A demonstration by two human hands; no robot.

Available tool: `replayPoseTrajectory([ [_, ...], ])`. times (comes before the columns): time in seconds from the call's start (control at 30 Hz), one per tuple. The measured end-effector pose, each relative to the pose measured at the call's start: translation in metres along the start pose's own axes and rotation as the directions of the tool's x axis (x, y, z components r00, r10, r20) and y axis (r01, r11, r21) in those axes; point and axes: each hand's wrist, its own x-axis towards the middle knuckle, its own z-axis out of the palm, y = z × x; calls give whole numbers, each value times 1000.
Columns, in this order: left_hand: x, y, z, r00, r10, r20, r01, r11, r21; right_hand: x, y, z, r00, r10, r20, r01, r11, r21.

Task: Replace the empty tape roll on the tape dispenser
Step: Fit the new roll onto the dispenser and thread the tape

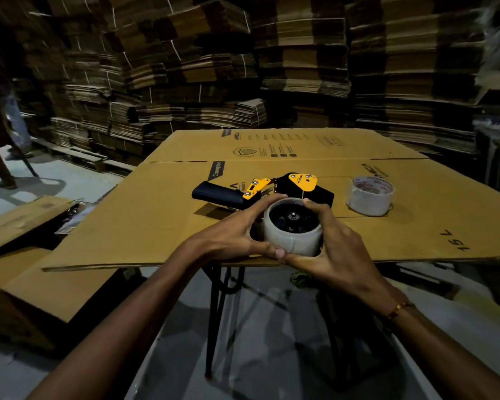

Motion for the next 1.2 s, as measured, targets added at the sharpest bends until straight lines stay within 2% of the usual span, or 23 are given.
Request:
replayPoseTrajectory([
  [0.13, 2, 2, -1, 1000, -15, -2, 15, 1000, 2, -1, 0, 1, 999, 33, 23, -33, 999, -4],
  [0.2, 2, 2, -1, 1000, -25, -15, 25, 1000, -3, 2, 2, -6, 994, 45, 98, -46, 999, 14],
  [0.3, 2, 3, 1, 999, -27, -38, 27, 1000, 4, 11, 3, -25, 965, 43, 258, -84, 985, 148],
  [0.37, 3, 2, 3, 999, -18, -44, 18, 1000, 0, 20, 3, -32, 951, 41, 306, -114, 968, 224],
  [0.67, 5, -6, 5, 997, -10, -71, 12, 999, 35, 28, 19, -16, 956, 34, 292, -162, 891, 424],
  [0.83, 6, -11, 7, 997, 9, -80, -5, 999, 40, 26, 22, -14, 963, 12, 269, -131, 894, 428],
  [1.03, 5, -9, 10, 998, -41, -51, 36, 994, -99, 28, 21, -16, 957, 0, 292, -132, 891, 434],
  [1.2, 7, -8, 8, 994, -64, -93, 47, 984, -174, 29, 21, -16, 953, 24, 302, -167, 873, 459],
])
